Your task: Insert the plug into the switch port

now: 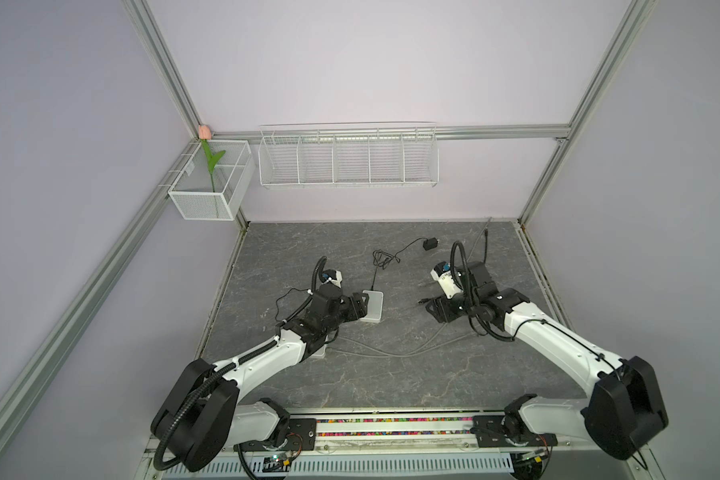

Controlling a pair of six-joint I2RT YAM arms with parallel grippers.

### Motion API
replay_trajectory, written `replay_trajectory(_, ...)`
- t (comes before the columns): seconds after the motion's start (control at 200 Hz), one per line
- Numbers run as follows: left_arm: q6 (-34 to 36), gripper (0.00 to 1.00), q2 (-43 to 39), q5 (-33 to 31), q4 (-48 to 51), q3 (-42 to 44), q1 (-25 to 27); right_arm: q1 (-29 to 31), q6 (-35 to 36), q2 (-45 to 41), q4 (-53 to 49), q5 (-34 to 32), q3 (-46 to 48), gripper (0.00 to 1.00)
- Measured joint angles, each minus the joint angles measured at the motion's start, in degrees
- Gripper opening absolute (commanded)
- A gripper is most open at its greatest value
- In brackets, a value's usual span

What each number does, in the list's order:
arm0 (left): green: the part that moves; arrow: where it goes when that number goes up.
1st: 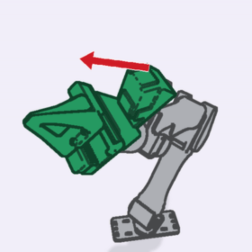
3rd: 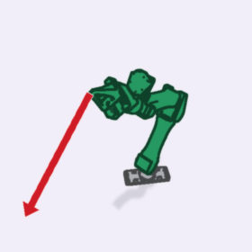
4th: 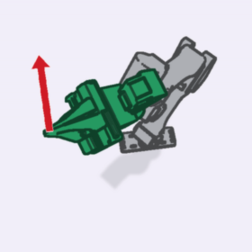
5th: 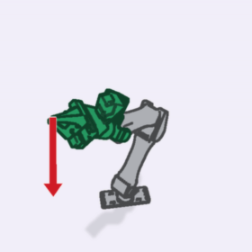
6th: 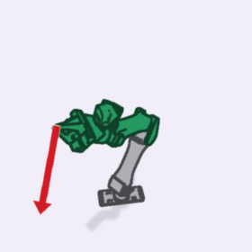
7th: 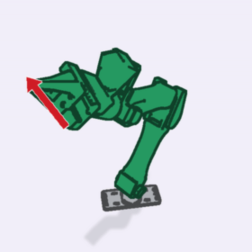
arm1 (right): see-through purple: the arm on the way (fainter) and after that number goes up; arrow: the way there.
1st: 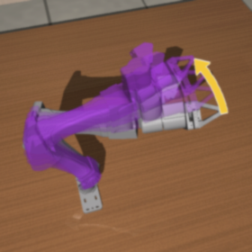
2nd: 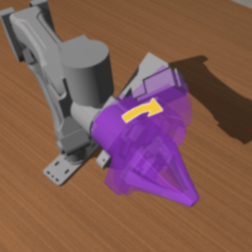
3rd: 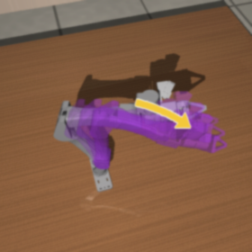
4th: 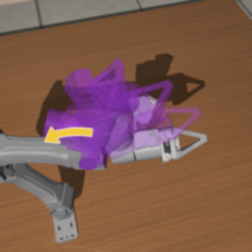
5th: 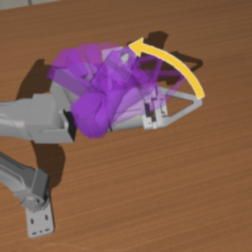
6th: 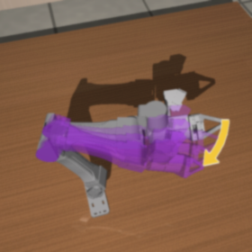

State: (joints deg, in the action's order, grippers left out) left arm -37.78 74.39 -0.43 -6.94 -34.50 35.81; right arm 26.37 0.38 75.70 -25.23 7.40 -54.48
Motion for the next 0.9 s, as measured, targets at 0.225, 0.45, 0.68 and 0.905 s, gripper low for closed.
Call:
replay_trajectory(0.225,-1.1,0.79,3.9,1.9,-0.5,0.0,-0.2,-0.9,15.1,16.9,-5.0,1.4,-19.8,0.59)
replay_trajectory(0.45,-2.2,0.75,9.5,4.9,-0.7,-1.0,-0.6,-2.0,28.1,29.7,-15.0,0.2,-26.4,0.49)
replay_trajectory(0.68,-3.0,0.65,17.9,11.1,-4.1,-4.6,-0.6,-2.3,36.4,33.9,-21.0,-3.7,-29.9,0.48)
replay_trajectory(0.905,-4.3,0.62,22.8,16.3,-7.3,-6.4,-0.7,-2.3,40.0,37.4,-23.8,-5.6,-30.8,0.48)
